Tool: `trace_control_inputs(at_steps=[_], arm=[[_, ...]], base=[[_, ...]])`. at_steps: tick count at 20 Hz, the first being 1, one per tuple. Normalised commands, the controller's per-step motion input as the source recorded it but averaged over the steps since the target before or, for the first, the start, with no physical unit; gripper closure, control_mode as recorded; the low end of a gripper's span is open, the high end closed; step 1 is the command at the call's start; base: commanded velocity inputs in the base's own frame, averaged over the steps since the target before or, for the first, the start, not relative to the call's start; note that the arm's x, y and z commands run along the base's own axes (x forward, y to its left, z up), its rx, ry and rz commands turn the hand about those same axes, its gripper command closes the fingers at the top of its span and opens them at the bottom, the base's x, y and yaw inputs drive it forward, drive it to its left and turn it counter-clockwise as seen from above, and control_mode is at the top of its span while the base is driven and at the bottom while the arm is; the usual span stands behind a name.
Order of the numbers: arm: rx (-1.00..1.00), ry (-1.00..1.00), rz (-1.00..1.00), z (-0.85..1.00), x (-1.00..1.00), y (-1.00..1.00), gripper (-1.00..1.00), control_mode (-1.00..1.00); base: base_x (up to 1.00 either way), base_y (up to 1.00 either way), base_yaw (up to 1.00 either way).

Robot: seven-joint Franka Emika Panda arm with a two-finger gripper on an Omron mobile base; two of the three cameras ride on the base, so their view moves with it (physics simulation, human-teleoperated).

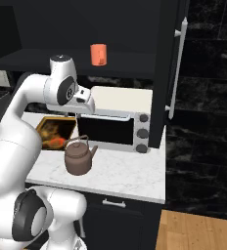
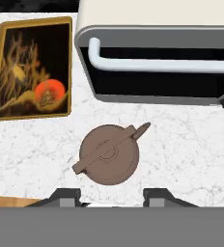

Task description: Pick the kettle from the counter and place it on the tray. Then pick the mug from the cabinet and place it on the tray. Then close the cabinet doors.

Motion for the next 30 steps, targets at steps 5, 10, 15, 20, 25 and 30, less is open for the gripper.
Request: trace_control_inputs(at_steps=[5,10,15,20,25,30], arm=[[0.0,0.0,-0.08,0.0,0.0,0.09,-1.0,-1.0],[0.0,0.0,-0.25,-0.1,0.0,0.23,-1.0,-1.0],[0.0,0.04,-0.01,-0.17,0.0,0.0,-1.0,-1.0],[0.0,0.13,-0.03,-0.45,0.0,0.04,-1.0,-1.0],[0.0,0.15,-0.04,-0.42,0.0,0.13,-1.0,-1.0],[0.0,0.01,-0.07,-0.37,0.0,0.05,-1.0,-1.0]], base=[[0.0,0.0,0.0],[0.0,0.0,0.0],[0.0,0.0,0.0],[0.0,0.0,0.0],[0.0,0.0,0.0],[0.0,0.0,0.0]])
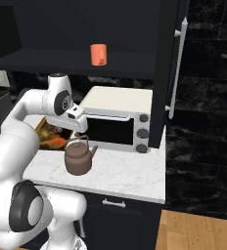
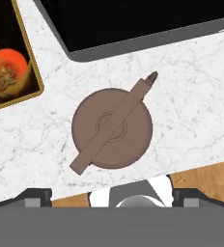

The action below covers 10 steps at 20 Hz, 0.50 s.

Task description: Pick the kettle from the counter and place it on the tray. Then pick the mug from the cabinet and place it on the tray. Then close the cabinet doors.

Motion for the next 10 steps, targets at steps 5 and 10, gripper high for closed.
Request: trace_control_inputs(at_steps=[5,10], arm=[[0.0,0.0,-0.11,-0.31,0.1,0.01,-1.0,-1.0],[0.0,0.01,-0.13,-0.17,0.15,0.09,-1.0,-1.0]], base=[[0.0,0.0,0.0],[0.0,0.0,0.0]])
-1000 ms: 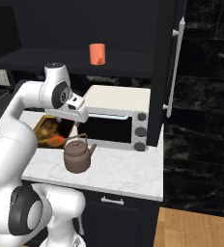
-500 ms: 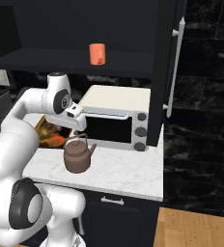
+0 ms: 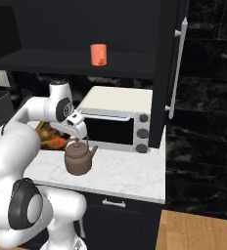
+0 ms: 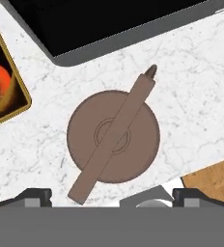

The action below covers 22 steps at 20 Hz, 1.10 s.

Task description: Pick the kettle from the counter and place it on the tray. Then pick the mug from the cabinet and place it on the tray. Then close the cabinet doors.

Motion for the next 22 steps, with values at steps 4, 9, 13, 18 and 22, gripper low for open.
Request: trace_control_inputs(at_steps=[4,9,13,18,22], arm=[[0.0,0.02,-0.14,-0.12,0.2,0.17,-1.0,-1.0],[0.0,0.0,-0.12,-0.19,0.15,0.12,-1.0,-1.0],[0.0,0.0,-0.11,-0.26,0.13,0.08,-1.0,-1.0],[0.0,0.0,-0.09,-0.18,0.02,0.0,-1.0,-1.0],[0.0,0.0,-0.07,-0.22,0.0,0.0,-1.0,-1.0]], base=[[0.0,0.0,0.0],[0.0,0.0,0.0],[0.0,0.0,0.0],[0.0,0.0,0.0],[0.0,0.0,0.0]])
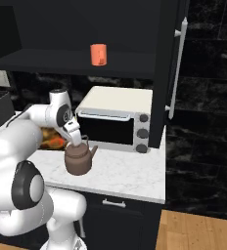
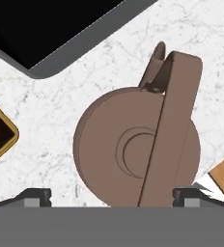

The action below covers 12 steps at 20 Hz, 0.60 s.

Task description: Pick the kettle from the counter and place it on the tray. Then pick the mug from the cabinet and place it on the tray. Then close the cabinet doors.

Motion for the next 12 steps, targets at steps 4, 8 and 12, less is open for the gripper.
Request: trace_control_inputs(at_steps=[4,8,12], arm=[[0.0,0.0,-0.04,-0.12,0.0,0.0,1.0,-1.0],[0.0,0.0,0.0,0.0,0.0,0.0,1.0,-1.0],[0.0,0.01,0.05,0.0,-0.01,0.0,1.0,-1.0]], base=[[0.0,0.0,0.0],[0.0,0.0,0.0],[0.0,0.0,0.0]])
